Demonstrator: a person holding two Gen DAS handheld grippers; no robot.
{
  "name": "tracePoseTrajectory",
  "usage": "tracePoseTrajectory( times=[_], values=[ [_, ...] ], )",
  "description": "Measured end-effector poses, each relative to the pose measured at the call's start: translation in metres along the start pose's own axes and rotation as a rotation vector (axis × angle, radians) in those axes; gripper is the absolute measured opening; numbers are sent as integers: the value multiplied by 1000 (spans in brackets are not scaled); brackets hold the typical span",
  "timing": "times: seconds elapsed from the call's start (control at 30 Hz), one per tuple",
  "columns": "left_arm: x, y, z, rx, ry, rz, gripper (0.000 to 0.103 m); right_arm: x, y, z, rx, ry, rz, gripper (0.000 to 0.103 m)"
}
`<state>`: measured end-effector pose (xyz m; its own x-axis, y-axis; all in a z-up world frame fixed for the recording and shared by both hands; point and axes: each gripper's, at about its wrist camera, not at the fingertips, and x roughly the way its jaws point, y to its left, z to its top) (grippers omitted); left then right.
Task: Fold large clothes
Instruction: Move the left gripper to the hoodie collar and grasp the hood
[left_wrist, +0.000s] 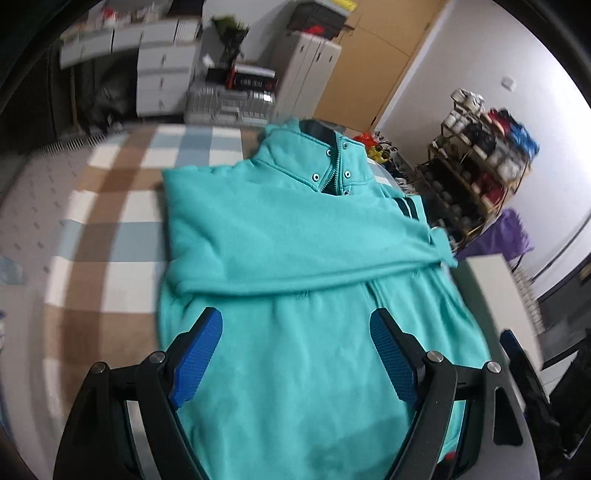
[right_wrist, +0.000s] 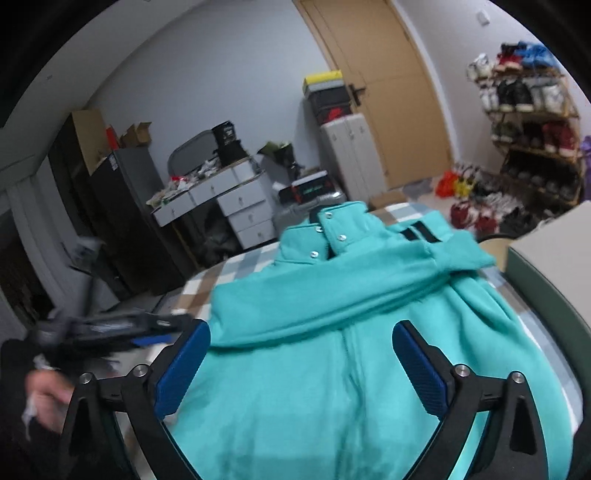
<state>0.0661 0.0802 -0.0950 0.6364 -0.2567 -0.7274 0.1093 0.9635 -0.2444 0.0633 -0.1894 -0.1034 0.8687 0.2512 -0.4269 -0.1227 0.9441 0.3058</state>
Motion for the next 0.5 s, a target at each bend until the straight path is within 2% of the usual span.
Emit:
tracePoseTrajectory(
  times=[0.1, 0.23, 0.33, 0.37, 0.43, 0.5],
  values=[
    [-22, -11, -20, 26, -65, 69, 79, 19, -4, -5, -47, 99, -78, 101],
    [-50, -20, -32, 69, -154, 175, 79, 17, -26, -2, 44, 76, -87, 101],
    [-54, -25, -26, 95, -182, 238, 79, 10, -38, -1, 120, 60, -64, 102],
    [-55, -26, -23, 95, -186, 244, 79, 9, -41, 0, 137, 56, -58, 103],
    [-52, -26, -15, 90, -179, 240, 87, 5, -45, -1, 161, 56, -44, 103],
    [-42, -27, 2, 108, -167, 269, 87, 3, -45, -1, 170, 59, -33, 103]
  ],
)
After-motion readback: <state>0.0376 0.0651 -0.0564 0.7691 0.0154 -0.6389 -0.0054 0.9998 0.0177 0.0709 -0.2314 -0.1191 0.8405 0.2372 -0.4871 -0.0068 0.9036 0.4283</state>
